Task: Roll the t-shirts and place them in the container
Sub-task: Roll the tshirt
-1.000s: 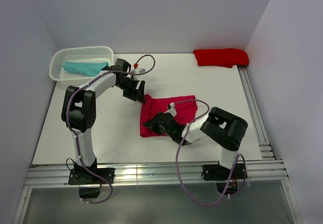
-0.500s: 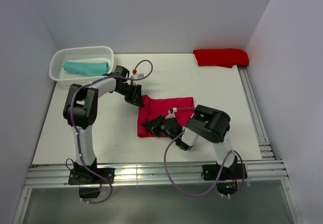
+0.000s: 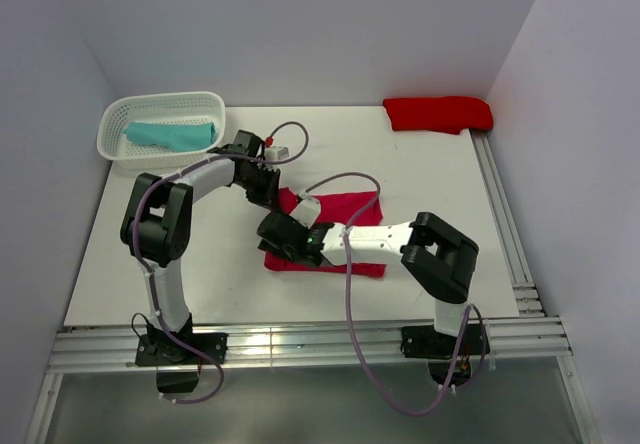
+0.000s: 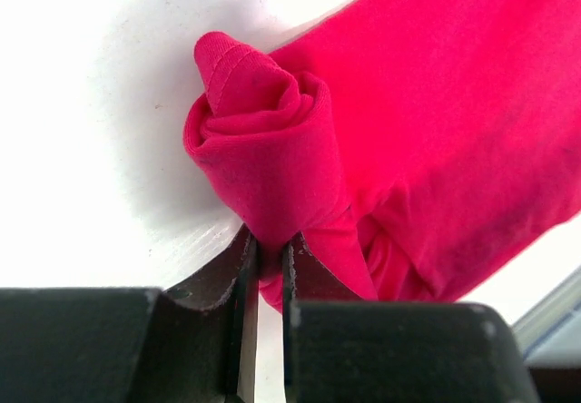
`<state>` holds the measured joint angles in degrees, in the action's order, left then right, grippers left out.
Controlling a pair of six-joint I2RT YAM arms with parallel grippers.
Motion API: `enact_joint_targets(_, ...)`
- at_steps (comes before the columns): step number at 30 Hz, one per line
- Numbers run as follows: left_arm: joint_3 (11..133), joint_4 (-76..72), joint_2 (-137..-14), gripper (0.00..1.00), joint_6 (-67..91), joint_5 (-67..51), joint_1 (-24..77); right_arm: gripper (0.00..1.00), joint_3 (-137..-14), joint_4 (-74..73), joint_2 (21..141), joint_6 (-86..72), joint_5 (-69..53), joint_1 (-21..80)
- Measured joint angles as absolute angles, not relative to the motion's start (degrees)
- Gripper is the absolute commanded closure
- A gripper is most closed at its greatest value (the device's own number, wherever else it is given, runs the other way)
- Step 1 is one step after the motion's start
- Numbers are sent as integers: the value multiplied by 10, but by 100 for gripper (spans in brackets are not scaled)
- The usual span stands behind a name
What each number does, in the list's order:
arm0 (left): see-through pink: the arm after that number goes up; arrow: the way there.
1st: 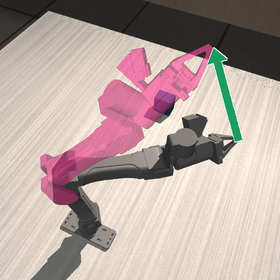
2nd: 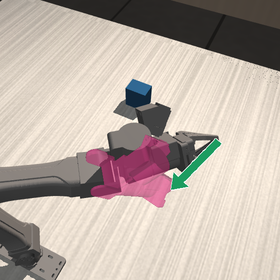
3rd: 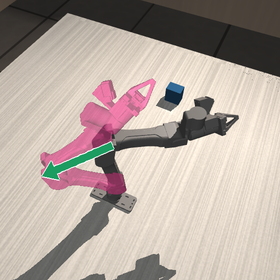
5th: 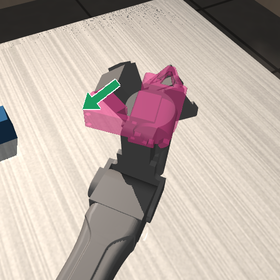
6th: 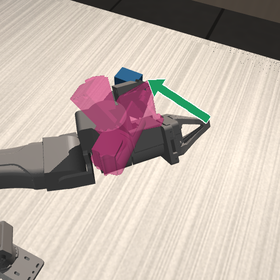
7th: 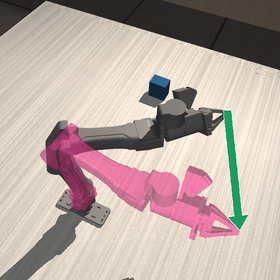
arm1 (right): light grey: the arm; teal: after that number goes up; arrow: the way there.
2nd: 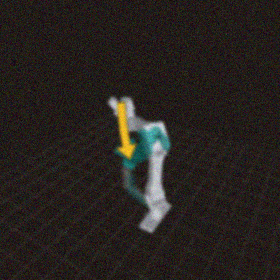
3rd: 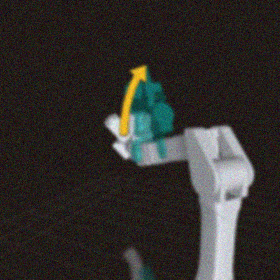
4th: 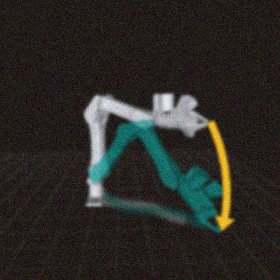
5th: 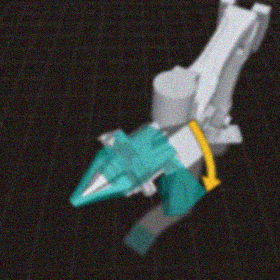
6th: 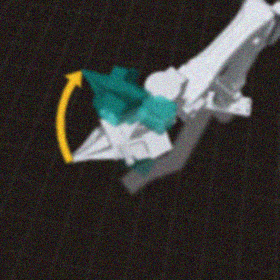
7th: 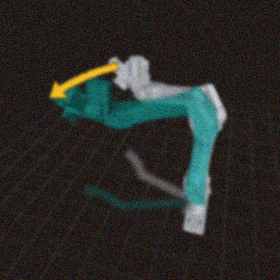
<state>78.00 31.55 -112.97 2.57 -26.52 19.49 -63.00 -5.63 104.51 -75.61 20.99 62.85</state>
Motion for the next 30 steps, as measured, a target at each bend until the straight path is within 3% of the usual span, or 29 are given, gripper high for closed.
enact_joint_targets(7, 780, 320, -1117, 96, 24, -202, 223, 36, -859, -345, 1112, -723, 302, 662)
enact_joint_targets(12, 780, 321, -1116, 95, 24, -187, 229, 42, -946, -444, 1160, -705, 343, 667)
enact_joint_targets(19, 785, 328, -1116, 94, 24, -177, 235, 48, -965, -468, 1204, -674, 371, 668)
enact_joint_targets(30, 789, 335, -1116, 94, 26, -168, 239, 47, -985, -484, 1232, -667, 385, 673)
